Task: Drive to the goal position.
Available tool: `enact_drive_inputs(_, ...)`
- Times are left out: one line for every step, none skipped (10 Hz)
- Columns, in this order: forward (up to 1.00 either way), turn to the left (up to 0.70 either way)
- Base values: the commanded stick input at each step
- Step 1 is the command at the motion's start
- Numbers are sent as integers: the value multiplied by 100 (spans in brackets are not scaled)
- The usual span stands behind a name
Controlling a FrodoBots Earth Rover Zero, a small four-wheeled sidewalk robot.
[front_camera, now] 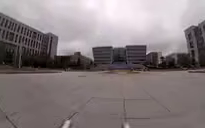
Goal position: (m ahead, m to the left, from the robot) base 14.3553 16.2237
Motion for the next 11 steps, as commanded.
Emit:
enact_drive_inputs(100, -8)
enact_drive_inputs(100, 0)
enact_drive_inputs(100, 0)
enact_drive_inputs(100, 0)
enact_drive_inputs(100, 0)
enact_drive_inputs(100, 0)
enact_drive_inputs(100, 0)
enact_drive_inputs(100, 0)
enact_drive_inputs(100, 0)
enact_drive_inputs(100, 0)
enact_drive_inputs(100, 0)
